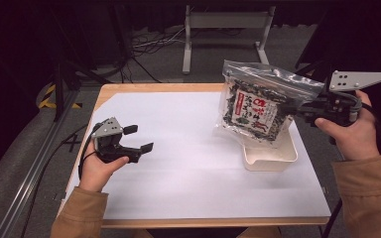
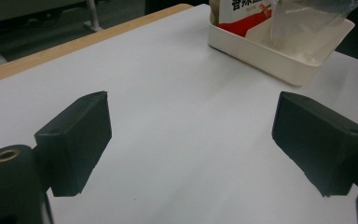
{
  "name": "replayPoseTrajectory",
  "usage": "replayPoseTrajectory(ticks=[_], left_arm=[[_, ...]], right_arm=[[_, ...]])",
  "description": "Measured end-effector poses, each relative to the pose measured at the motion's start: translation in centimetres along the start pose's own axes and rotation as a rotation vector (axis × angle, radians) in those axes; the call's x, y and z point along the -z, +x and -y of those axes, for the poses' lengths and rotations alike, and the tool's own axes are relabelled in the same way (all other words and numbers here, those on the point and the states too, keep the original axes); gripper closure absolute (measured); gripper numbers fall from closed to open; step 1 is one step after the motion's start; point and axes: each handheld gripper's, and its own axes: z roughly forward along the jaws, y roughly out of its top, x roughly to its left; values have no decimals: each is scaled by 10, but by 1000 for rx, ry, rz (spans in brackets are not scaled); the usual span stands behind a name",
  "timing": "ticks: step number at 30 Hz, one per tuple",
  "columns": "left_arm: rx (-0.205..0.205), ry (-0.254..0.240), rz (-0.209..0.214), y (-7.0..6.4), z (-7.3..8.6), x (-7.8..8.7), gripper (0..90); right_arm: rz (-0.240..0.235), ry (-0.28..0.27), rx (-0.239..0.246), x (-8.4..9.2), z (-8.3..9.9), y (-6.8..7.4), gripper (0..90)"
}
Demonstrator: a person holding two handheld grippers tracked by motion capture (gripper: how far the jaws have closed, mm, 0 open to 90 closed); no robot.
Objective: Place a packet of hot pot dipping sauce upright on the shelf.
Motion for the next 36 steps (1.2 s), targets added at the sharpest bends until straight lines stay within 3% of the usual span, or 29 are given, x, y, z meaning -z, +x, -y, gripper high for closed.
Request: replayPoseTrajectory(ticks=[9,23,36], left_arm=[[43,11,-5,4,4,0,54],[8,10,-33,6,7,0,52],[5,24,-37,6,9,-1,54]], right_arm=[[73,18,-29,11,9,-13,762],[162,55,-68,18,25,-23,761],[205,83,-116,14,44,-30,760]])
